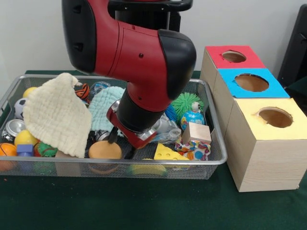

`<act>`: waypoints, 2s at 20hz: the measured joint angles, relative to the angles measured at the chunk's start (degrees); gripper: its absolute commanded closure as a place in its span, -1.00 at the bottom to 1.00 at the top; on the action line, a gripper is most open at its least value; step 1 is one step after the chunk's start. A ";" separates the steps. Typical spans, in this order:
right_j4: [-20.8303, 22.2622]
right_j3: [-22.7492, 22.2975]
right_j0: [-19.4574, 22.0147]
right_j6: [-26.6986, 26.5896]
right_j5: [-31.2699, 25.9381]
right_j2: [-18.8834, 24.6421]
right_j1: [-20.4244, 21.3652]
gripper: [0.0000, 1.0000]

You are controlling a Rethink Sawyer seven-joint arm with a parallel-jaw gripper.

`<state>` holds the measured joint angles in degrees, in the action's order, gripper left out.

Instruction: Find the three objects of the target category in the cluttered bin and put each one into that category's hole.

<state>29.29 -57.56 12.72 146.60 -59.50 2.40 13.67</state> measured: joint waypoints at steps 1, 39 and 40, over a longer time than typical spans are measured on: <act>0.00 0.00 0.04 0.00 -0.01 0.00 0.09 -1.00; 1.53 -0.10 2.37 -0.34 1.07 0.17 1.85 1.00; 1.53 -0.33 2.37 -0.34 1.07 0.17 2.13 1.00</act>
<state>30.81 -57.90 15.09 146.26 -58.43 2.57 15.79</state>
